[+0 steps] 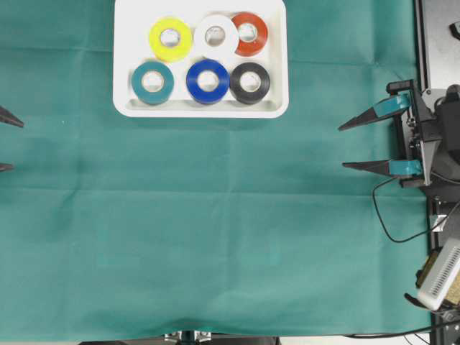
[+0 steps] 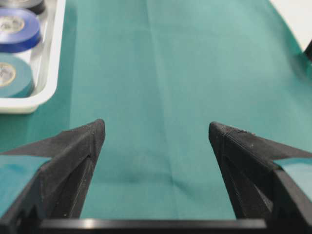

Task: Put the tape alternately from left to right into the white case.

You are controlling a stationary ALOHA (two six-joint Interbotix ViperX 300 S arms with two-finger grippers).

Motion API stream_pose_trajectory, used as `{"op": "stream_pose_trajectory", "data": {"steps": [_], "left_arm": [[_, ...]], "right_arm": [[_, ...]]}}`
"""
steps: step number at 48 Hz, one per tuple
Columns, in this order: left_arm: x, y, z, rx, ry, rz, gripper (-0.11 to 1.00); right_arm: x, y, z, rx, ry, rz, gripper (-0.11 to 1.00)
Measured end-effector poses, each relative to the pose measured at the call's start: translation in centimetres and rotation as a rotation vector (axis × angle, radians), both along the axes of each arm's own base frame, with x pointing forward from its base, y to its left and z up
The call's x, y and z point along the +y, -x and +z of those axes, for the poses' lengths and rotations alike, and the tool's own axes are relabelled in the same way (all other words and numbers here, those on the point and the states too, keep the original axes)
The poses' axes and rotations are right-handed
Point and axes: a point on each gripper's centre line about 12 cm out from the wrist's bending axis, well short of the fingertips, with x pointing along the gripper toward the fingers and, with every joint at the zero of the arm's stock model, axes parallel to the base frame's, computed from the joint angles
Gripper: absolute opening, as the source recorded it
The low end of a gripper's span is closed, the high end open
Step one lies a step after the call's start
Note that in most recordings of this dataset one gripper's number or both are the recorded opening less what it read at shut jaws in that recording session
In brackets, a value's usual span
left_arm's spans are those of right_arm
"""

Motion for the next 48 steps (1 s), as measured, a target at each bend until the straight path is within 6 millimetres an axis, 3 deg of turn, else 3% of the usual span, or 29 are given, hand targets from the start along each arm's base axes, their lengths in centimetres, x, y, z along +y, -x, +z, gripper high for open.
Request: {"op": "stream_pose_trajectory", "data": {"steps": [21, 48], "left_arm": [[0.7, 0.5, -0.2, -0.015, -0.100, 0.019, 0.48], [1.0, 0.6, -0.8, 0.000, -0.097, 0.044, 0.48]], "right_arm": [[0.0, 0.3, -0.3, -0.004, -0.002, -0.001, 0.77], [0.0, 0.6, -0.8, 0.008, -0.001, -0.001, 0.77]]}}
